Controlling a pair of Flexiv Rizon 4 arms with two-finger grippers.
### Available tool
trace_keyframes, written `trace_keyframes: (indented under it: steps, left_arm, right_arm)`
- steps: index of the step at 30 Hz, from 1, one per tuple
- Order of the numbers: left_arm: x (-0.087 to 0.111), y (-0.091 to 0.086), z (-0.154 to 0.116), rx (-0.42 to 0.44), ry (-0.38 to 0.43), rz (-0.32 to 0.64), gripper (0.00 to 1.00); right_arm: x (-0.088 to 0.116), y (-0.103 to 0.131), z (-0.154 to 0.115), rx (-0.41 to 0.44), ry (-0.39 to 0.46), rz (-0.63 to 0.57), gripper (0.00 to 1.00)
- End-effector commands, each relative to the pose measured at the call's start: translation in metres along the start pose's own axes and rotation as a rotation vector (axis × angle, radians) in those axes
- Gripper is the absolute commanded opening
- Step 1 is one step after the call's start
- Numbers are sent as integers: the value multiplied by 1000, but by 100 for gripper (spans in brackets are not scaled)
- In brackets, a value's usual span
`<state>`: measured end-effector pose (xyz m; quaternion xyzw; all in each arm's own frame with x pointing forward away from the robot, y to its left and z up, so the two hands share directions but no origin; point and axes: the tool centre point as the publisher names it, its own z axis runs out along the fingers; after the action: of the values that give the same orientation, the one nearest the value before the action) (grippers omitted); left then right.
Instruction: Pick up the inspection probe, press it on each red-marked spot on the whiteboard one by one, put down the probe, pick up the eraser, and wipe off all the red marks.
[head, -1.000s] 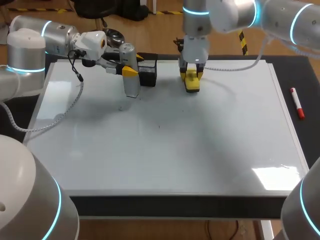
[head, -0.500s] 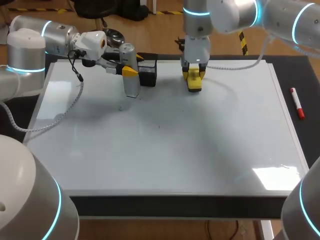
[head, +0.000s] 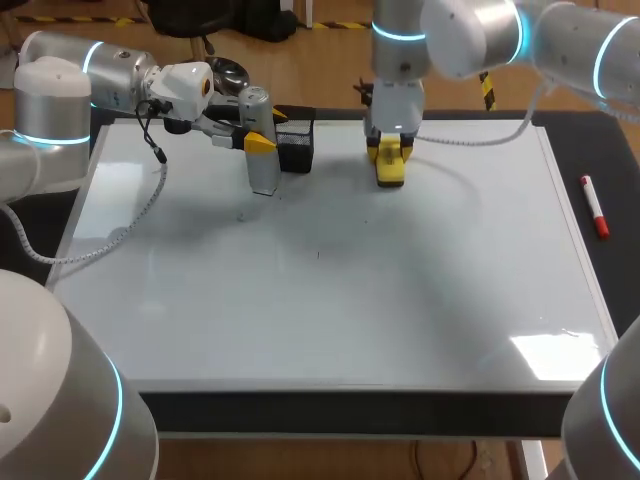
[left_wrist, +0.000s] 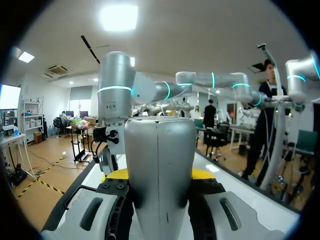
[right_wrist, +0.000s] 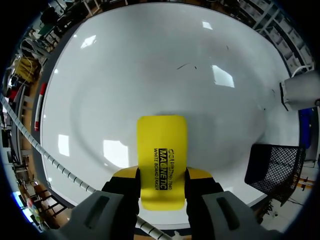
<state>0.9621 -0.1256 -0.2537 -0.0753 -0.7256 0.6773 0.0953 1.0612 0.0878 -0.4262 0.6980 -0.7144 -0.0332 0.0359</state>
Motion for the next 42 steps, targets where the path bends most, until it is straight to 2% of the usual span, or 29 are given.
trace_keyframes:
  steps: [1, 10, 12, 13, 23, 28, 31, 33, 37, 39, 42]
  left_arm:
    - [0, -1, 0, -1, -1, 0, 0]
    - [0, -1, 0, -1, -1, 0, 0]
    - [0, -1, 0, -1, -1, 0, 0]
    - [0, -1, 0, -1, -1, 0, 0]
    - [0, -1, 0, -1, -1, 0, 0]
    - [0, -1, 0, -1, -1, 0, 0]
    - [0, -1, 0, -1, -1, 0, 0]
    - [0, -1, 0, -1, -1, 0, 0]
    - [0, -1, 0, -1, -1, 0, 0]
    - [0, -1, 0, -1, -1, 0, 0]
    - [0, -1, 0, -1, -1, 0, 0]
  right_arm:
    - [2, 2, 0, 12, 1, 2, 0]
    - [2, 3, 1, 16, 9, 20, 0]
    - [1, 3, 1, 14, 9, 24, 56]
    - [0, 4, 0, 10, 13, 25, 100]
    - [0, 9, -12, 27, 3, 32, 100]
    - [1, 19, -25, 29, -80, 50, 100]
    - [9, 24, -35, 27, -139, 86, 100]
    - [16, 27, -43, 35, -146, 105, 100]
    - [34, 31, -56, 43, -249, 176, 100]
    - [44, 33, -63, 50, -252, 211, 100]
    - [57, 35, -70, 58, -329, 257, 100]
